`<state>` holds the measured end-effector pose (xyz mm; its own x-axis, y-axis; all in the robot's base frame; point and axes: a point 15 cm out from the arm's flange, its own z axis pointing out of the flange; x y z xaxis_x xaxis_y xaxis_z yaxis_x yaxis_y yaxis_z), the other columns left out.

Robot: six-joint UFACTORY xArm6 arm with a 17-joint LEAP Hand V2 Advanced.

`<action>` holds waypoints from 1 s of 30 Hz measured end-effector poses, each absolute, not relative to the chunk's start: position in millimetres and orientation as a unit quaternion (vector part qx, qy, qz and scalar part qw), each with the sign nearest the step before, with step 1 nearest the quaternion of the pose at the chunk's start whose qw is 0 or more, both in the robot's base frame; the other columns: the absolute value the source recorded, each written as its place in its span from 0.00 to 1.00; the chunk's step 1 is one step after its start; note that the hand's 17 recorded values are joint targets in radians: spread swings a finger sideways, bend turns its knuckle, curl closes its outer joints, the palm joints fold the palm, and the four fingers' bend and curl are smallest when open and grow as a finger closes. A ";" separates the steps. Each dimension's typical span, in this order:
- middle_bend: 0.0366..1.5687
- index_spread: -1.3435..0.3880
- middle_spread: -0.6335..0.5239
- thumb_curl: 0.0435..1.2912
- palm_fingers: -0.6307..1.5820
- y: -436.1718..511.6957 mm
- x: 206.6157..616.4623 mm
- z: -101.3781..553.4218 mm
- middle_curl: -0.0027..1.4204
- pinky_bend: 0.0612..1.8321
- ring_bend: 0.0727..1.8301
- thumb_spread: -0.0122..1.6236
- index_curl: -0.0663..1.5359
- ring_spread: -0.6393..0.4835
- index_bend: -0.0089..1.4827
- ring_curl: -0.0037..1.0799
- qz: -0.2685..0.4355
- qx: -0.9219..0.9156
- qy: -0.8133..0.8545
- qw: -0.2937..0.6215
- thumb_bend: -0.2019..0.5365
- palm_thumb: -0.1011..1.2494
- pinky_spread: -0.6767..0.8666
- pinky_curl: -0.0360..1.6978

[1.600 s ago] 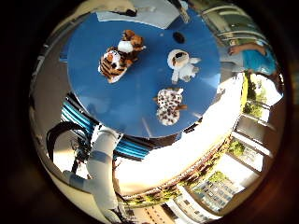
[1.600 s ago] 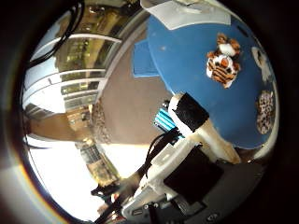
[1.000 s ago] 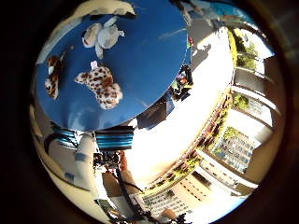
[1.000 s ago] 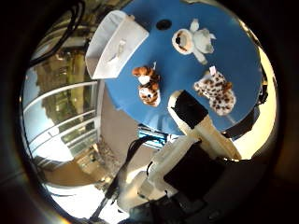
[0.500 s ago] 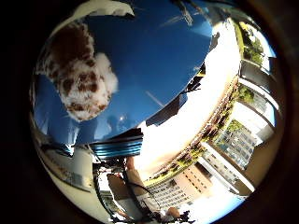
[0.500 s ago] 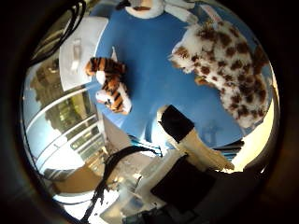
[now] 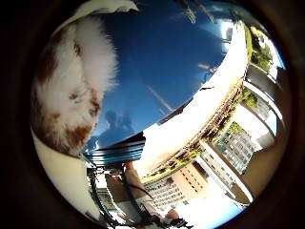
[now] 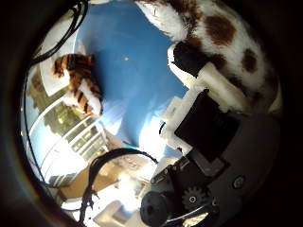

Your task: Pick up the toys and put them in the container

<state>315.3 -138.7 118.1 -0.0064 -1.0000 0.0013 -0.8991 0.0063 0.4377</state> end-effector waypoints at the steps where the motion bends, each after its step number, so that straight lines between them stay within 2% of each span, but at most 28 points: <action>1: 0.45 0.62 0.43 0.29 0.77 -139.4 316.8 119.8 0.43 0.44 0.57 0.70 0.15 0.67 0.10 0.53 -0.154 0.689 -0.691 0.155 0.34 0.64 0.69 0.14; 4: 0.51 0.58 0.41 0.31 0.78 -142.9 320.0 133.9 0.48 0.51 0.62 0.69 0.13 0.63 0.13 0.58 -0.142 0.696 -0.690 0.140 0.36 0.70 0.68 0.16; 8: 0.58 0.50 0.38 0.37 0.79 -157.4 314.8 169.6 0.55 0.64 0.66 0.68 0.13 0.57 0.22 0.64 -0.122 0.695 -0.699 0.118 0.37 0.77 0.65 0.21; 13: 0.64 0.42 0.35 0.42 0.75 -131.7 283.2 213.1 0.63 0.74 0.70 0.68 0.13 0.53 0.33 0.69 -0.163 0.714 -0.667 0.139 0.33 0.78 0.61 0.26; 19: 0.68 0.34 0.34 0.47 0.70 -116.9 293.0 318.5 0.70 0.80 0.74 0.69 0.14 0.50 0.44 0.73 -0.119 0.749 -0.642 0.110 0.28 0.79 0.57 0.32; 30: 0.74 0.27 0.33 0.53 0.66 -24.2 344.8 460.0 0.76 0.86 0.79 0.70 0.17 0.48 0.58 0.76 -0.064 0.795 -0.602 -0.047 0.26 0.80 0.53 0.40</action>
<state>344.8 -24.2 460.0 0.2674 -0.9503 -0.1592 -0.9625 -0.2712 0.0021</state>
